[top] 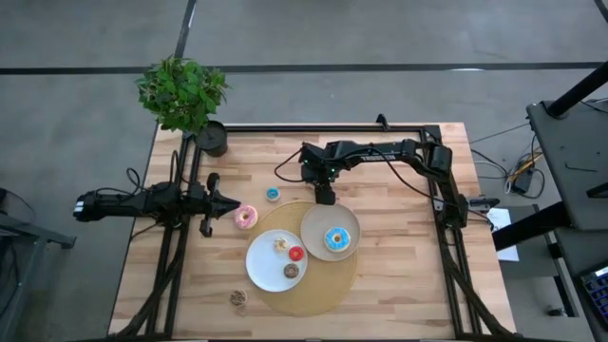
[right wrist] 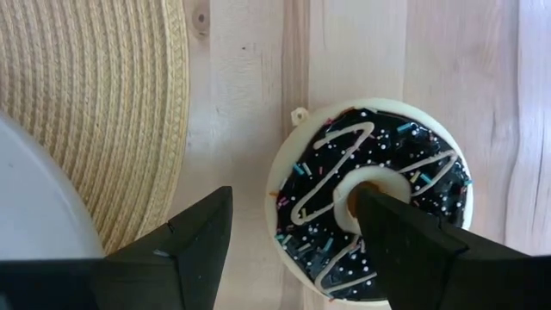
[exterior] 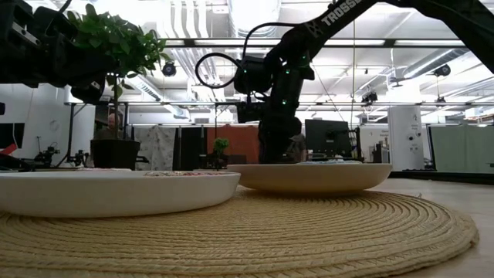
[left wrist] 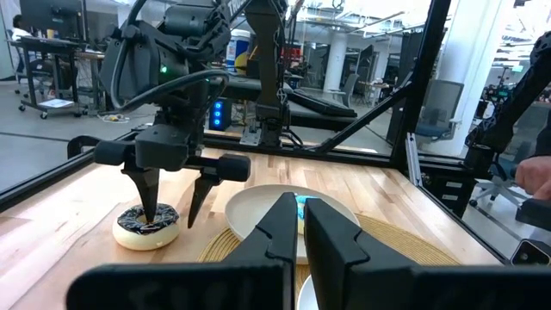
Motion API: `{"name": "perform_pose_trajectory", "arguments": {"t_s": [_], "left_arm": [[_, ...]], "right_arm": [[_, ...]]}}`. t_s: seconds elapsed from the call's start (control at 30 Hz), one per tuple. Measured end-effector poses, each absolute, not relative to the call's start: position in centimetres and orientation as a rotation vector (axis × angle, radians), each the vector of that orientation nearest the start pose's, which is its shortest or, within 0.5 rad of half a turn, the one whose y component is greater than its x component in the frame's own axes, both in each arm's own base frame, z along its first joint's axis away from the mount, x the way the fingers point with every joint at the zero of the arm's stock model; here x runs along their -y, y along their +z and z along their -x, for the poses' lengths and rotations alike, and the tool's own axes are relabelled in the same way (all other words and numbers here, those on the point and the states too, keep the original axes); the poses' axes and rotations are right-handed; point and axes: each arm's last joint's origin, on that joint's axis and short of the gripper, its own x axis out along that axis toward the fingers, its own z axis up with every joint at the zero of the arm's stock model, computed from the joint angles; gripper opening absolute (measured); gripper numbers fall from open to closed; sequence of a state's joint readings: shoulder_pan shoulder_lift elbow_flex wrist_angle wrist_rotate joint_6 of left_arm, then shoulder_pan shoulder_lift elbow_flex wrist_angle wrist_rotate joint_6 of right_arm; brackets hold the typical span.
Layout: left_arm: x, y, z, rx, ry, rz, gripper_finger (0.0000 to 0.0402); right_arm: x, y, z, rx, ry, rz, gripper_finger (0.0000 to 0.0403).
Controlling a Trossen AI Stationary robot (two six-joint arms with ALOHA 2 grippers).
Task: Pick & Place donuts
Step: Put the large black donut on the gray plate
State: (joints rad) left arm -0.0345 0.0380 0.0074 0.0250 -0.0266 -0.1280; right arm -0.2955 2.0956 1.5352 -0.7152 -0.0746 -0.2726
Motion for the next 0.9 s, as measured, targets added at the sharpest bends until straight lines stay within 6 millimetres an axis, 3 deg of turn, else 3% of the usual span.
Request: {"name": "perform_pose_trajectory", "arguments": {"t_s": [0.9], "left_arm": [[0.3, 16.5, -10.0, -0.006, -0.007, 0.128, 0.0]], "right_arm": [[12.1, 14.4, -39.7, -1.267, -0.052, 0.01, 0.0237]]}}
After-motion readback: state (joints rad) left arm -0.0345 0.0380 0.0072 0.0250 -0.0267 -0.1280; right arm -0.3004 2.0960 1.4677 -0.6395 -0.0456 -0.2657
